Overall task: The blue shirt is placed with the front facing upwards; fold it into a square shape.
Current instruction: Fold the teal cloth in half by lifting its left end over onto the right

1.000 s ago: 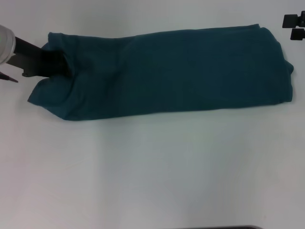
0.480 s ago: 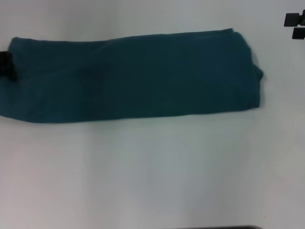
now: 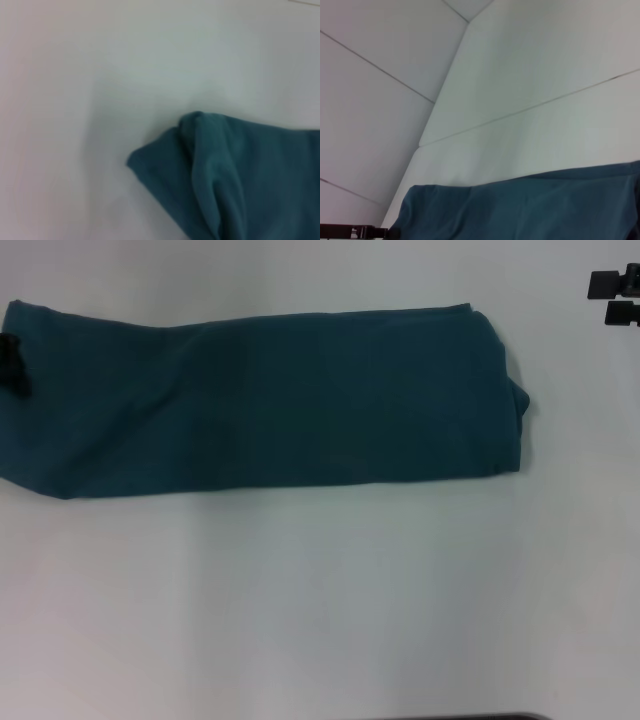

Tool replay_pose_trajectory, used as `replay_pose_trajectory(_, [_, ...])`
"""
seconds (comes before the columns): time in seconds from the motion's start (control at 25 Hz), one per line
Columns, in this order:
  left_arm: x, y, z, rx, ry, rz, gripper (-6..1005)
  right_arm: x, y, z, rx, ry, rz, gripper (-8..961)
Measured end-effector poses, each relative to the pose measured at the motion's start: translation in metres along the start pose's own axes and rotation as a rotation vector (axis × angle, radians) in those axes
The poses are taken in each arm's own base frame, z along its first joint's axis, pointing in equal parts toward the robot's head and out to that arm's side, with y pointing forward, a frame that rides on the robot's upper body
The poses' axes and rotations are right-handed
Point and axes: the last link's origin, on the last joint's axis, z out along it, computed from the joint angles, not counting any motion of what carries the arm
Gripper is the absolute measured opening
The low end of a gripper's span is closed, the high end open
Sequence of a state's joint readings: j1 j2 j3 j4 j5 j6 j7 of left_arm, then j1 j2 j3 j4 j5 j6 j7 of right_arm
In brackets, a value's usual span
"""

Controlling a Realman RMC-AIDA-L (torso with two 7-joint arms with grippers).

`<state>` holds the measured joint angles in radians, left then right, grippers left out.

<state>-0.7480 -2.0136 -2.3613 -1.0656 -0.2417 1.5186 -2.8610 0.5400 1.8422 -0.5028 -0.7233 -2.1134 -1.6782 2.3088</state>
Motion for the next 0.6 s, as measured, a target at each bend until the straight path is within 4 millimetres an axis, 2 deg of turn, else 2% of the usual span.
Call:
replay_pose_trajectory(0.32, [-0.008,0.036,-0.002,-0.27,0.006,0.022,74,0.003,0.0,0.002,-0.004,0.023,0.004,883])
replay_pose_trajectory(0.6, [-0.003,0.062,-0.001,-0.384,0.013,0.036,73,0.005,0.001,0.008,-0.003,0.06,-0.008,882])
